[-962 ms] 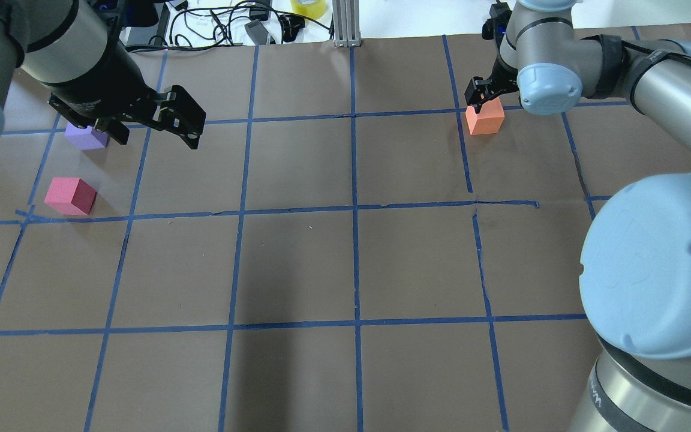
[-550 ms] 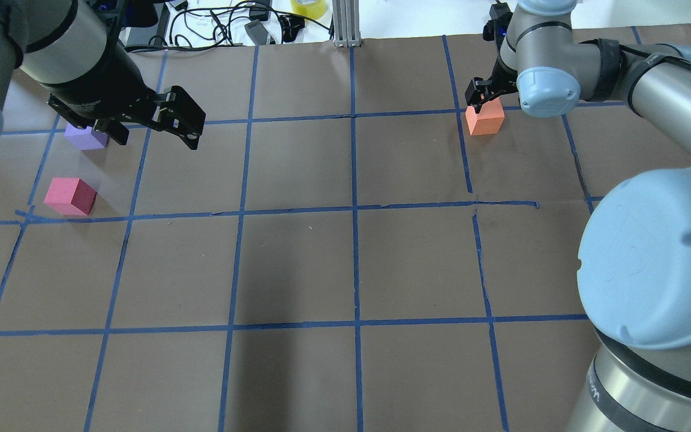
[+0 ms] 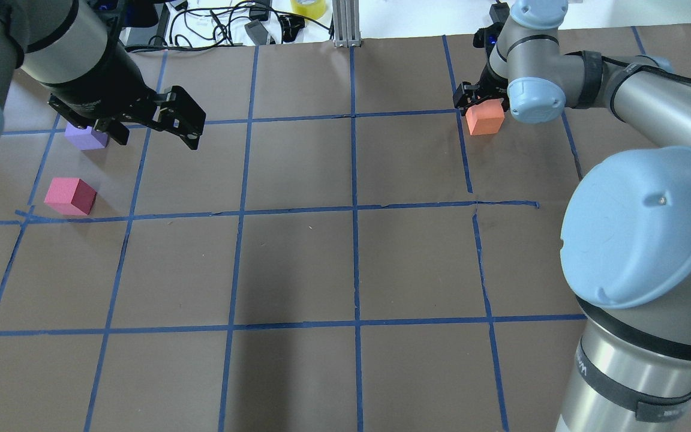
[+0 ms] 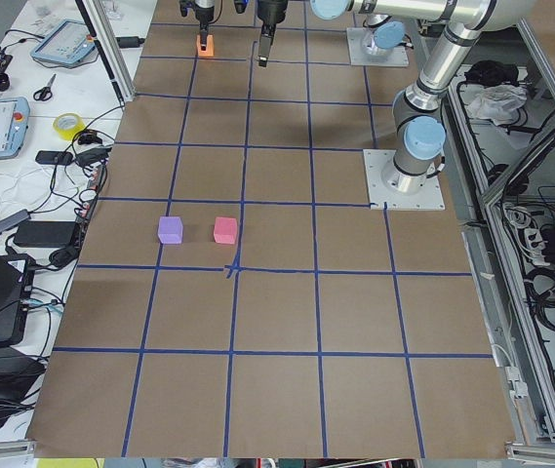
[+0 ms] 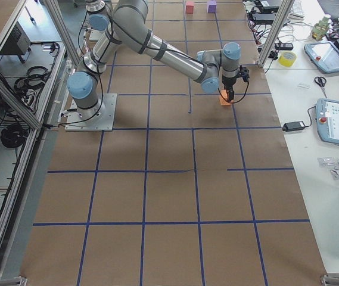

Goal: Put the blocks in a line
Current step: 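Lower the right gripper onto the orange cube and close on it, then carry the orange cube with the right gripper toward the table center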

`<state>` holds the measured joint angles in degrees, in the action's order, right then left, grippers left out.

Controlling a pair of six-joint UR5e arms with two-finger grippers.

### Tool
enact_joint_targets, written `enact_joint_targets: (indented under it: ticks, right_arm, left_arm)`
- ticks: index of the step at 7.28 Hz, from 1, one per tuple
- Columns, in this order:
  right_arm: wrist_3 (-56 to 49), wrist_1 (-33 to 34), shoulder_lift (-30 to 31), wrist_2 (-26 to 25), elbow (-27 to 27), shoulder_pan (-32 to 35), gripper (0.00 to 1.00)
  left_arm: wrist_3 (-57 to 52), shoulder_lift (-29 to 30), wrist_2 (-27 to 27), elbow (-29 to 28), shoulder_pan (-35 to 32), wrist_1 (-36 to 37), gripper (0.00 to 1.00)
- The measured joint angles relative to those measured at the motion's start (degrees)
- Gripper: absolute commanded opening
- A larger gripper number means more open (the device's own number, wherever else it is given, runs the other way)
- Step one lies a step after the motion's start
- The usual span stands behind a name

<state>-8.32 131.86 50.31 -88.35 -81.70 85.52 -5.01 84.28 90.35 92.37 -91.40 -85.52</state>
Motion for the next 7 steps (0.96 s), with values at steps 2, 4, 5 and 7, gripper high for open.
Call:
enact_joint_targets:
  ticks: [2, 4, 5, 7]
  right_arm:
    - [-1.54, 0.19, -0.06, -0.53, 0.16, 0.0, 0.0]
    - [-1.39, -0.1, 0.43, -0.86, 1.12, 0.16, 0.0]
    - [0.78, -1.37, 0.97, -0.73, 2.21, 0.97, 0.0]
    - [9.4, -4.59, 1.93, -0.16, 4.28, 5.34, 0.0]
  left_arm:
    - [0.05, 0.0, 0.0, 0.0, 0.0, 0.0, 1.0]
    - [0.06, -0.05, 0.0, 0.0, 0.0, 0.0, 1.0]
    - [0.03, -0.03, 0.0, 0.0, 0.0, 0.0, 1.0]
    - [0.02, -0.04, 0.0, 0.0, 0.0, 0.0, 1.0]
